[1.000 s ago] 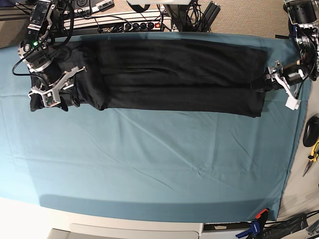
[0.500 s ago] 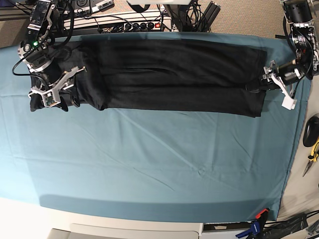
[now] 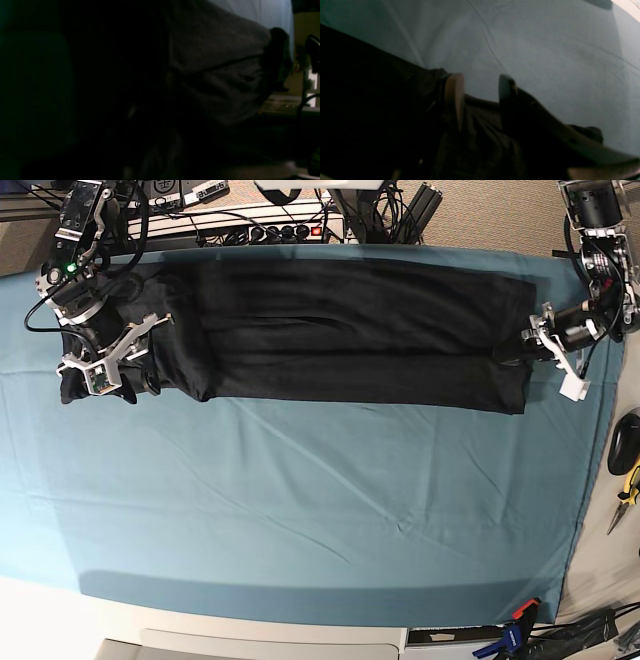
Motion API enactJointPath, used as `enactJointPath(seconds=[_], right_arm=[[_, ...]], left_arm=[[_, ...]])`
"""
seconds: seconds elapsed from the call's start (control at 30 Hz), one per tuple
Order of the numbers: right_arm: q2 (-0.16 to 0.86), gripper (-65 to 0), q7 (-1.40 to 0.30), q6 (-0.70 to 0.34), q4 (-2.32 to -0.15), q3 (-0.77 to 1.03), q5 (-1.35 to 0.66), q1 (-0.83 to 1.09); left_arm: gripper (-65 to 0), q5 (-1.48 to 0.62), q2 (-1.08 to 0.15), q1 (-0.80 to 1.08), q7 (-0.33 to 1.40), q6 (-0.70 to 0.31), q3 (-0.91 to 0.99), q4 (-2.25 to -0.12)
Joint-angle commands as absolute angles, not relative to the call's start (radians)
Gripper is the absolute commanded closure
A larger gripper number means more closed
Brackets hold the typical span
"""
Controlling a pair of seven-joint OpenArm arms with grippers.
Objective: Fold the T-shirt properly
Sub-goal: 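Regrasp the folded hem end with the left gripper, then lift the hem end with the left gripper and carry it toward the right gripper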
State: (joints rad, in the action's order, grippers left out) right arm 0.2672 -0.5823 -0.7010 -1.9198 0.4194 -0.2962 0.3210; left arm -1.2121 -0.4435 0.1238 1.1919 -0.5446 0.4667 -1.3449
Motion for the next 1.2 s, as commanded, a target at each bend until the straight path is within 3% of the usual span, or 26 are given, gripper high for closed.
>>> enactJointPath(seconds=[0.0, 0.1, 0.27, 0.47, 0.77, 1.03, 1.17], right_arm=[[0.280, -23.4, -0.554, -0.698, -1.937, 0.426, -0.313, 0.313], [0.279, -23.4, -0.586, -0.688, -1.937, 0.427, -0.313, 0.313], [0.240, -23.4, -0.606, -0.552, -1.937, 0.486, -0.287, 0.310], [0.168, -23.4, -0.635, -0.522, -1.937, 0.636, -0.287, 0.271], [0.167, -23.4, -0.637, -0.496, -1.935, 0.778, -0.287, 0.263], [0.167, -23.4, -0.638, -0.496, -1.897, 0.778, -0.286, 0.263], [0.178, -23.4, -0.620, -0.496, -1.795, 0.778, -0.286, 0.263]], left_arm=[[0.0, -1.233, -0.463, 0.114, 1.180, -0.558, 0.474, -1.359], [0.0, -1.213, -0.463, 0.115, 1.177, -0.585, 0.474, -1.359], [0.0, -1.250, -0.463, 0.116, 1.175, -0.595, 0.474, -1.359], [0.0, -1.406, -0.463, 0.116, 1.248, -0.657, 0.474, -1.360], [0.0, -1.484, -0.441, 0.117, 1.362, -0.698, 0.458, -1.427], [0.0, -1.484, -0.336, 0.115, 1.309, -0.698, 0.203, -1.637], [0.0, -1.358, -0.254, 0.079, 1.243, -0.698, 0.060, -1.656]])
